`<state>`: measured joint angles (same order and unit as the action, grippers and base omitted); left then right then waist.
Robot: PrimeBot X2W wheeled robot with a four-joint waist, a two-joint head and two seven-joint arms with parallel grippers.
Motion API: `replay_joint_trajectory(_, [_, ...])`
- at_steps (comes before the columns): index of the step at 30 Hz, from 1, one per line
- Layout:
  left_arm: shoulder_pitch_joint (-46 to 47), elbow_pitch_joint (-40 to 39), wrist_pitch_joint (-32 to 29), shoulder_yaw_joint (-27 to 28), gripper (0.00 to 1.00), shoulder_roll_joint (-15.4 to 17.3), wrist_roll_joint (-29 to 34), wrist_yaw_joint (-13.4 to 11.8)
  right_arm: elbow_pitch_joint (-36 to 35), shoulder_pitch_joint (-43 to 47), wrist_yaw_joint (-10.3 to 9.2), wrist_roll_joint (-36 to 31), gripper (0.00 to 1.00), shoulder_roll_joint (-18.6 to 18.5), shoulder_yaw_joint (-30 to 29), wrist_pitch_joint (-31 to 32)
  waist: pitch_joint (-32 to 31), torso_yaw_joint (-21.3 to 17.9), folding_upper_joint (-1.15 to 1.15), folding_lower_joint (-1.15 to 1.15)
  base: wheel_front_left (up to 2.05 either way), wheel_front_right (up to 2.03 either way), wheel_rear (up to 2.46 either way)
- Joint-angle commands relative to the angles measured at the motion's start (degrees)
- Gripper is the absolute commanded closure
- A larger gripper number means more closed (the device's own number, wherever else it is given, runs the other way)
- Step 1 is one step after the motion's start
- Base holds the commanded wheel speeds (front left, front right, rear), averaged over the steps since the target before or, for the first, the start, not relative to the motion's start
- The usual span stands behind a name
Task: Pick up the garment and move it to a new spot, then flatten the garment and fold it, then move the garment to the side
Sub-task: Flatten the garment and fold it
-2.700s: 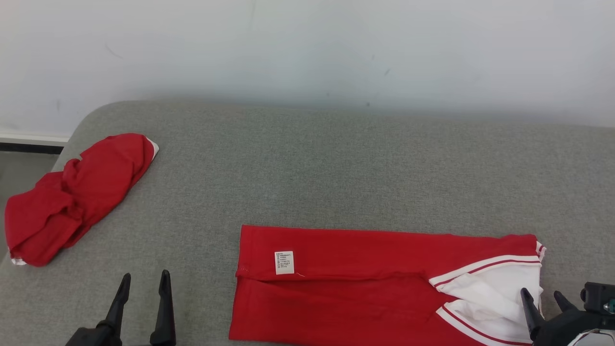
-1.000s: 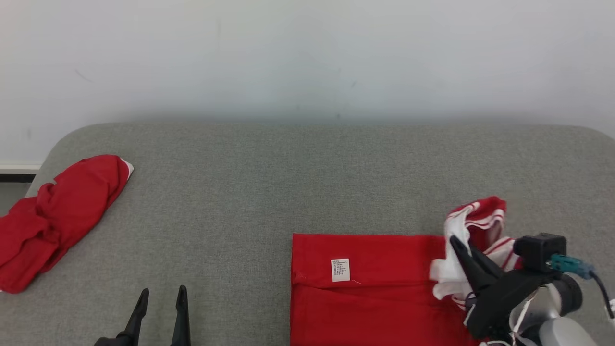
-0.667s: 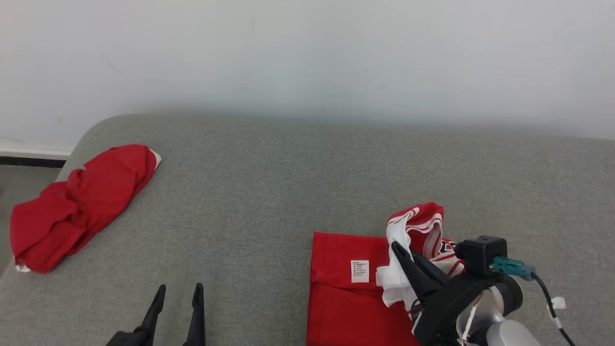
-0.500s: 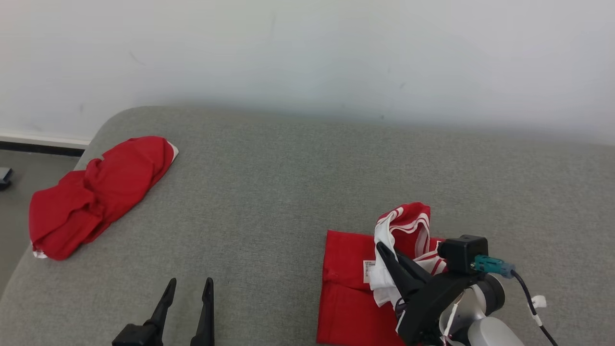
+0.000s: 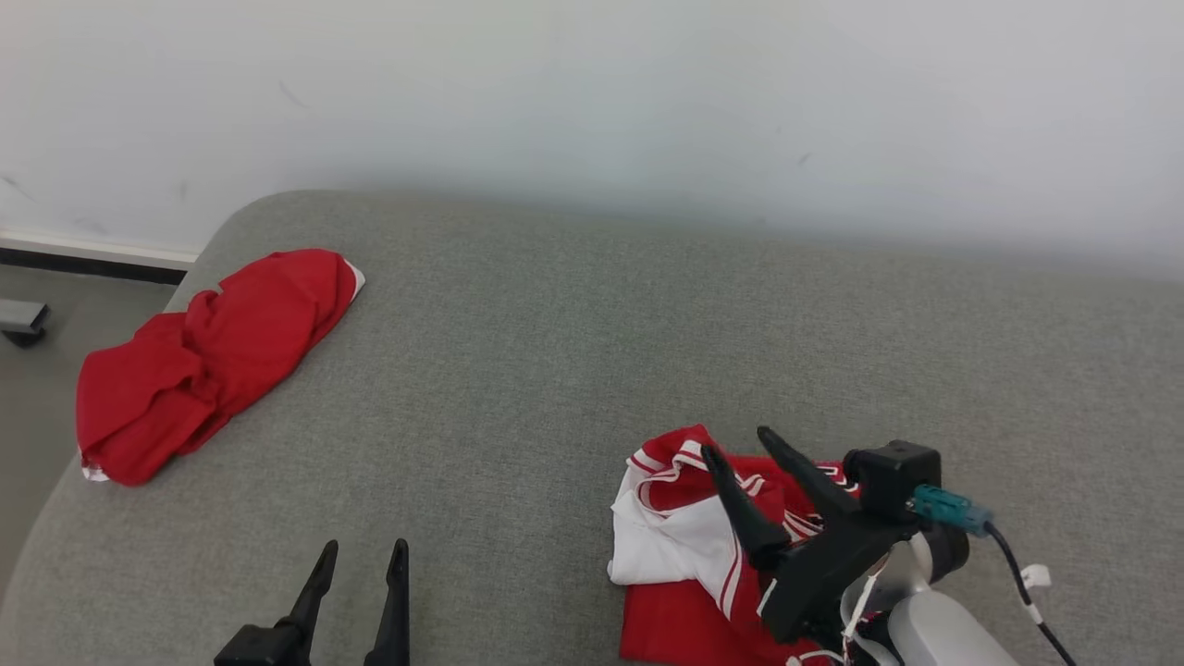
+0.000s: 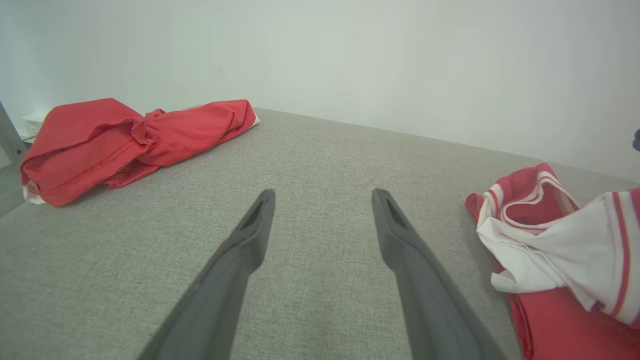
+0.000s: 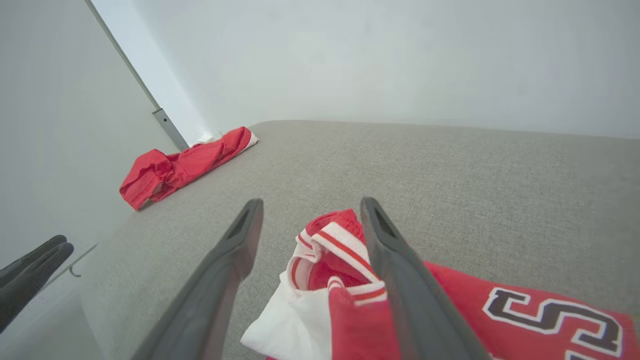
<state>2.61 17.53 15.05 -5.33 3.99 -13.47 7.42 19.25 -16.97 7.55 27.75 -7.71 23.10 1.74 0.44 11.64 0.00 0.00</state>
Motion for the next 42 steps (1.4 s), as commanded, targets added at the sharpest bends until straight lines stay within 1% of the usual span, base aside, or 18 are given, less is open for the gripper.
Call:
replay_joint_trajectory(1, [-0.7, 0.0, 0.2, 0.3, 0.00, 0.1, 0.1, 0.1, -0.9, -0.5, -0.13, 0.3, 0.00, -0.9, -0.5, -1.2, -0.8, -1.3, 0.00, 0.00, 0.00, 0.00, 0.00])
replay_joint_trajectory(6, [-1.4, -0.6, 0.2, 1.1, 0.00, 0.3, 0.4, 0.1, -4.3, 0.9, -0.13, -0.7, 0.00, -3.1, -3.9, -5.1, -1.4, -3.5, 0.00, 0.00, 0.00, 0.00, 0.00])
replay_joint_trajectory(12, [-2.1, -1.4, 0.2, 2.3, 0.00, 0.5, 0.6, 0.1, -8.3, 5.1, -0.13, -2.1, 0.00, -4.2, -10.1, -8.0, -1.7, -5.8, 0.00, 0.00, 0.00, 0.00, 0.00])
replay_joint_trajectory(20, [-2.8, -2.8, 0.2, 3.8, 0.00, 0.9, 0.8, 0.1, -12.0, 13.1, -0.13, -3.3, 0.00, -2.6, -17.4, -9.0, -1.9, -7.8, 0.00, 0.00, 0.00, 0.00, 0.00])
replay_joint_trajectory(26, [-3.6, -3.7, 0.2, 4.8, 0.00, 1.2, 1.0, 0.1, -13.7, 19.2, -0.13, -4.2, 0.00, -0.3, -20.6, -9.6, -2.1, -8.5, 0.00, 0.00, 0.00, 0.00, 0.00])
replay_joint_trajectory(30, [-3.9, -4.1, 0.2, 5.3, 0.00, 1.3, 1.0, 0.1, -14.4, 21.4, -0.13, -4.5, 0.00, 0.7, -21.0, -9.5, -2.1, -8.7, 0.00, 0.00, 0.00, 0.00, 0.00])
replay_joint_trajectory(33, [-4.0, -4.2, 0.2, 5.4, 0.00, 1.2, 1.1, 0.1, -14.8, 21.3, -0.13, -4.9, 0.00, 1.0, -20.6, -9.0, -2.2, -8.7, 0.00, 0.00, 0.00, 0.00, 0.00])
replay_joint_trajectory(39, [-3.5, -4.0, 0.2, 4.9, 0.00, 1.1, 1.4, 0.1, -14.8, 19.1, -0.13, -5.2, 0.00, 0.2, -17.8, -7.8, -2.3, -7.9, 0.00, 0.00, 0.00, 0.00, 0.00])
replay_joint_trajectory(42, [-3.0, -4.0, 0.2, 4.4, 0.00, 1.1, 1.4, 0.1, -13.3, 17.0, -0.13, -4.7, 0.00, 0.1, -15.8, -6.8, -2.2, -7.0, 0.00, 0.00, 0.00, 0.00, 0.00])
